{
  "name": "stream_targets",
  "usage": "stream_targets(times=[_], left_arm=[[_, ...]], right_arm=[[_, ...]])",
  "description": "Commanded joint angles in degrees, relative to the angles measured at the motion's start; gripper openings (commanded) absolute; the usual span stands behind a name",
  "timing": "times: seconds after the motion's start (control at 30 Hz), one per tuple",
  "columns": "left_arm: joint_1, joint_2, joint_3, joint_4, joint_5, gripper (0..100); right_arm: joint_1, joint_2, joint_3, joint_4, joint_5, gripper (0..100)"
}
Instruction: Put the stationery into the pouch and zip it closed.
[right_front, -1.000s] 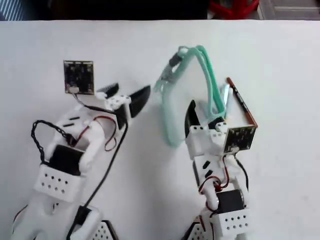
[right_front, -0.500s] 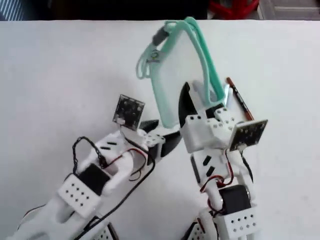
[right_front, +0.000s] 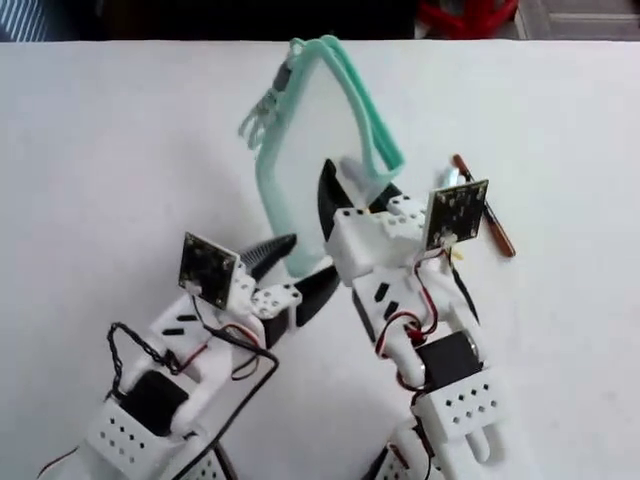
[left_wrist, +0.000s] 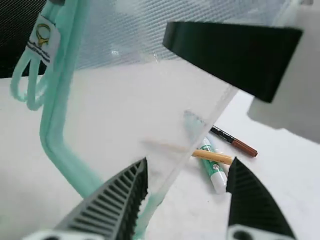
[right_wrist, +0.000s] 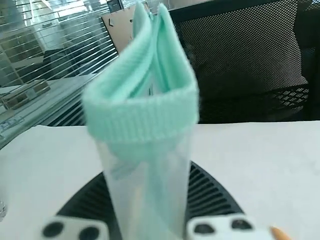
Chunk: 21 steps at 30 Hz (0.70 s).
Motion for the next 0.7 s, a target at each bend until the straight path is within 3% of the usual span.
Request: stream_targets(times=[0.0,0.2,0.53,0.67], left_arm=[[1.0,-2.2,0.2,-2.3,-0.6,26],[-3.4,-2.2,-0.2,-2.6,-0.6,26],[-4.5,-2.3,0.1,-2.7,-1.0,26],[-7.3,-2.3,-0.1,-2.7,-4.6,23]], right_arm=[[-2.9,-1.5,-4.0,1.7,-0.2,1.9],[-6.5,-1.4,-11.2,11.6,-0.4,1.9],[-8.0,-1.5,-13.4,13.8,0.1,2.1],[-10.1,-1.5,-15.7,20.4,0.1,2.2]])
